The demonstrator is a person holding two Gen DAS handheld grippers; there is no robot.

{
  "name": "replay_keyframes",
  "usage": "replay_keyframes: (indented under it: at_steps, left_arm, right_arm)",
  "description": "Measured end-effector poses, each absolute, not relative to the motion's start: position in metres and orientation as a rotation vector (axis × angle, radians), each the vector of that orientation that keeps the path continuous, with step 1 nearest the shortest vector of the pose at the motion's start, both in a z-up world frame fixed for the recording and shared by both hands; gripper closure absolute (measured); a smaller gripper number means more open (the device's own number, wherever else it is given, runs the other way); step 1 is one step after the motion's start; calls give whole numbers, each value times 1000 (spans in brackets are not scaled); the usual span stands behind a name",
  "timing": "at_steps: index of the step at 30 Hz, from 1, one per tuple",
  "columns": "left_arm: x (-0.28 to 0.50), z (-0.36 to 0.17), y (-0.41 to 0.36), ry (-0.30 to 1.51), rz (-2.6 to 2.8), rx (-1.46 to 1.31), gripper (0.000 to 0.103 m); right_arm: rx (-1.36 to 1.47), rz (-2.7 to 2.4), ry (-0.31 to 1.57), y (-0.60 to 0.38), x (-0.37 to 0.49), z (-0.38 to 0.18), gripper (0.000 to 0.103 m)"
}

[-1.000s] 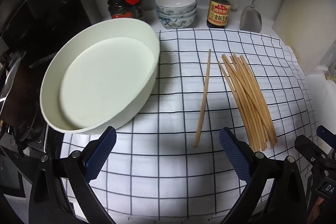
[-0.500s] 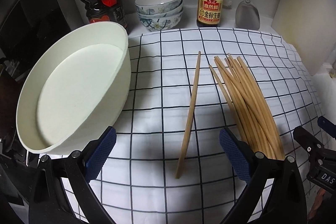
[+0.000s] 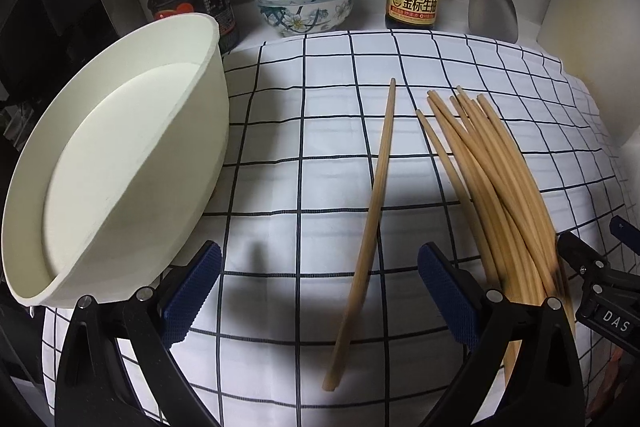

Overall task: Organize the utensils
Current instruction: 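Move both tools down toward the wooden chopstick pile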

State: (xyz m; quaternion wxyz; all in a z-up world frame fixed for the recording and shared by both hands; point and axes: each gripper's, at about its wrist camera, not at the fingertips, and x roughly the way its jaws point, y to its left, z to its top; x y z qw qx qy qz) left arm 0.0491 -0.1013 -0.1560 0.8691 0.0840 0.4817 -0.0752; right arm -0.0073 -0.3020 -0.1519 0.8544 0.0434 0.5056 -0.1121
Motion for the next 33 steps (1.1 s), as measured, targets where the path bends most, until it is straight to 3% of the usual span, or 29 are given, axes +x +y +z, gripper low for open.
replay_keyframes:
  at_steps: [16, 23, 28, 33]
  left_arm:
    - [64, -167, -110, 1030, -152, 191, 6]
    - [69, -170, -120, 1016, -165, 204, 7]
    - [72, -171, -127, 1004, -203, 188, 23]
    - [73, -171, -133, 1000, -263, 164, 50]
  right_arm:
    - [5, -218, 1055, -296, 7, -158, 9]
    - [8, -158, 1032, -296, 16, -158, 23]
    - [13, -111, 1026, -292, 21, -158, 37]
    - [25, -71, 1021, -289, 21, -158, 49]
